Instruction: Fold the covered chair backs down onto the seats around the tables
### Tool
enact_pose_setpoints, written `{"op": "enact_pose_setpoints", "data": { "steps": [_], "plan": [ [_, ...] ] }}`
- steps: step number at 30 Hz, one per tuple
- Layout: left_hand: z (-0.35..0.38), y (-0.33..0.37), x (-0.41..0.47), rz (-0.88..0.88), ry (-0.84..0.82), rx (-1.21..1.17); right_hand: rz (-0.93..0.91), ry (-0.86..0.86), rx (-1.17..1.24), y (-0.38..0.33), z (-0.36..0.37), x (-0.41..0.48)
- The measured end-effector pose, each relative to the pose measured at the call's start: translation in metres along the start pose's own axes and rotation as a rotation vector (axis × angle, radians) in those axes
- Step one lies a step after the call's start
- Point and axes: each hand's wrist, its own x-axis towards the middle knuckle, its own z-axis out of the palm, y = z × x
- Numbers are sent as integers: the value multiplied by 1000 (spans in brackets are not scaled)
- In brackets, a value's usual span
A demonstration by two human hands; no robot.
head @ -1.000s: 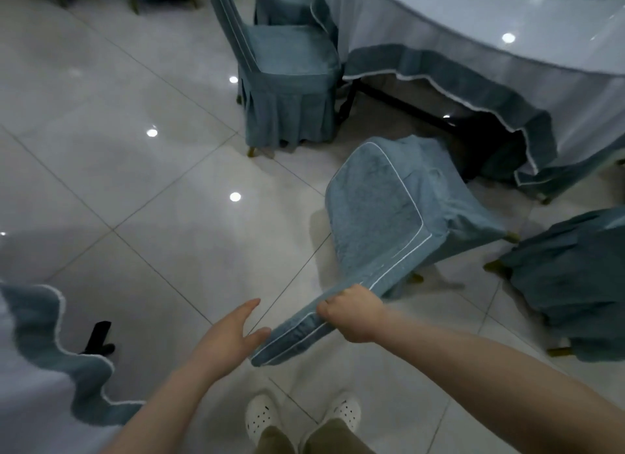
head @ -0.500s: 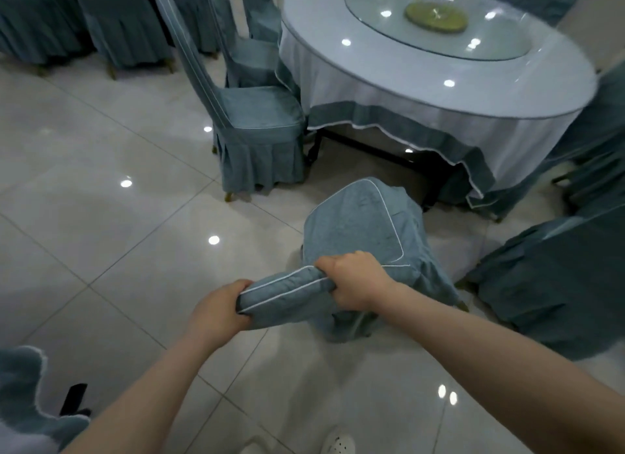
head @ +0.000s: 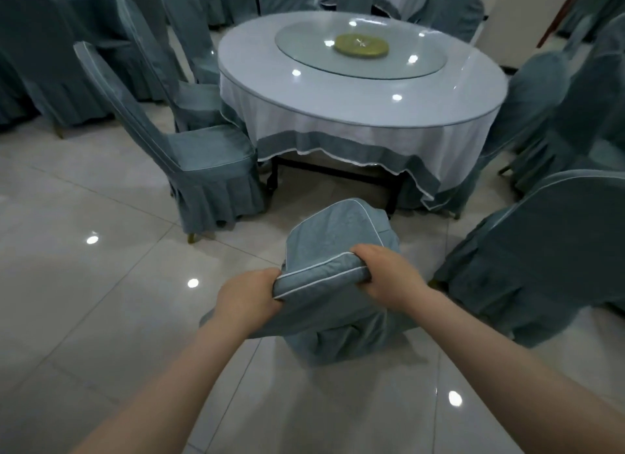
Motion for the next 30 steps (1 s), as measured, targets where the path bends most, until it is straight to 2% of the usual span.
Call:
{"op": "enact_pose_setpoints", "data": {
  "steps": [4, 6, 9, 13, 17, 22, 30],
  "plan": [
    [5, 45, 14, 67, 39, -46, -137, 119, -32, 17, -13, -14],
    [6, 62, 21, 140, 43, -68, -183, 126, -102, 19, -16, -16],
    [10, 84, 30, 243, 62, -113, -116, 141, -229, 33, -18, -23],
    [17, 107, 37, 327, 93, -204, 4, 230, -253, 63, -24, -32],
    [26, 122, 41, 302, 104, -238, 79, 227, -240, 90, -36, -38],
    [35, 140, 51, 273, 66, -208, 154, 212, -235, 121, -48, -47],
    [24, 168, 103, 339, 9, -9, 261, 218, -219, 158, -43, -42]
  ]
}}
